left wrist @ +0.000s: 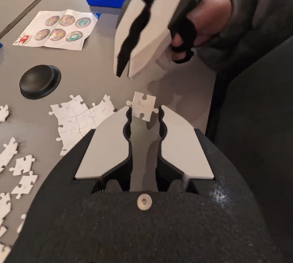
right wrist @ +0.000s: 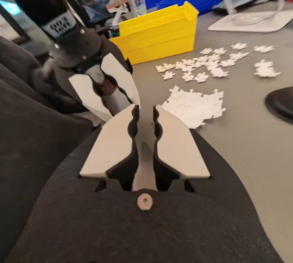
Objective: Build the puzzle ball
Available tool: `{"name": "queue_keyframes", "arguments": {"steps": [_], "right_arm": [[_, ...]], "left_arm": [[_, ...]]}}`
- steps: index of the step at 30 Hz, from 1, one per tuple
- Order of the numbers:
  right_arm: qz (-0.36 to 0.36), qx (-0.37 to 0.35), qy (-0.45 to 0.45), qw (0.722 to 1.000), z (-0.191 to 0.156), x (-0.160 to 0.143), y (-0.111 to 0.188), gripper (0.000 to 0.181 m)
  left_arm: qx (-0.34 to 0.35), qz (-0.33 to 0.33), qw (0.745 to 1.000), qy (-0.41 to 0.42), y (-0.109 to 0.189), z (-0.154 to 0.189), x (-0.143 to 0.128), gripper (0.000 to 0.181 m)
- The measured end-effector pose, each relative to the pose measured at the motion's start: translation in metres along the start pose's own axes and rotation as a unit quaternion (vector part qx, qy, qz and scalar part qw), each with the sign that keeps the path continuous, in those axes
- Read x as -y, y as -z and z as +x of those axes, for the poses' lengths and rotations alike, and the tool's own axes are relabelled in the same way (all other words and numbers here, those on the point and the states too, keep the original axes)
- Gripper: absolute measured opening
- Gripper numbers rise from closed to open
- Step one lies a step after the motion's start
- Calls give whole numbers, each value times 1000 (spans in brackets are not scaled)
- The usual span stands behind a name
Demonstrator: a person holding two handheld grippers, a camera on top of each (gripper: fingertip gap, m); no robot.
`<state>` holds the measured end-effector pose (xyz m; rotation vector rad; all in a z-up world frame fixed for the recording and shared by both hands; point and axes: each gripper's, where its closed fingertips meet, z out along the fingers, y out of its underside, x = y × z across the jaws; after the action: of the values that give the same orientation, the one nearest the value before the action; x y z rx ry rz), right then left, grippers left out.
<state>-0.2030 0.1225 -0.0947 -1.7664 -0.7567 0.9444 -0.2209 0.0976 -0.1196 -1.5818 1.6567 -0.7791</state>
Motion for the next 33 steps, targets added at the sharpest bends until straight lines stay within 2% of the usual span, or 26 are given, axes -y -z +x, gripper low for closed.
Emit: {"name": "queue_keyframes", "arguments": {"steps": [2, 5, 9, 10, 12, 15, 17, 20, 23, 27, 29, 33], "right_arm": [[-18, 42, -68, 997, -4, -6, 1, 16], [-81, 98, -148, 981, -15, -25, -1, 18], [-147, 101, -144, 973, -21, -47, -4, 11], [-156, 112, -142, 971, -26, -49, -5, 5], [-167, 101, -137, 971, -25, -53, -6, 5], [-150, 84, -152, 973, -17, -50, -7, 2], [-105, 64, -178, 976, -8, -38, -7, 2], [-7, 62, -197, 978, -2, -8, -3, 2], [55, 45, -165, 984, -2, 13, -1, 2], [93, 47, -140, 985, -13, 25, -5, 2], [99, 51, -137, 984, -15, 26, -7, 2], [86, 62, -136, 985, -18, 22, -9, 2]], "left_arm": [[3, -17, 999, -37, -3, 6, -4, 32], [11, -35, 995, -89, -8, 12, -10, 32], [11, -47, 992, -116, -12, 19, -12, 32], [14, -50, 991, -120, -13, 18, -13, 32], [16, -53, 991, -122, -13, 18, -15, 32], [48, -49, 992, -102, -12, 4, -14, 22], [85, -34, 995, -43, -5, -18, -12, 16], [8, 31, 993, 114, 4, -24, 0, 25], [-92, 100, 968, 213, 12, -16, 18, 24], [-142, 139, 949, 244, 15, -9, 30, 20], [-138, 138, 949, 246, 14, -10, 29, 3], [-132, 133, 949, 252, 18, -15, 26, 1]]}}
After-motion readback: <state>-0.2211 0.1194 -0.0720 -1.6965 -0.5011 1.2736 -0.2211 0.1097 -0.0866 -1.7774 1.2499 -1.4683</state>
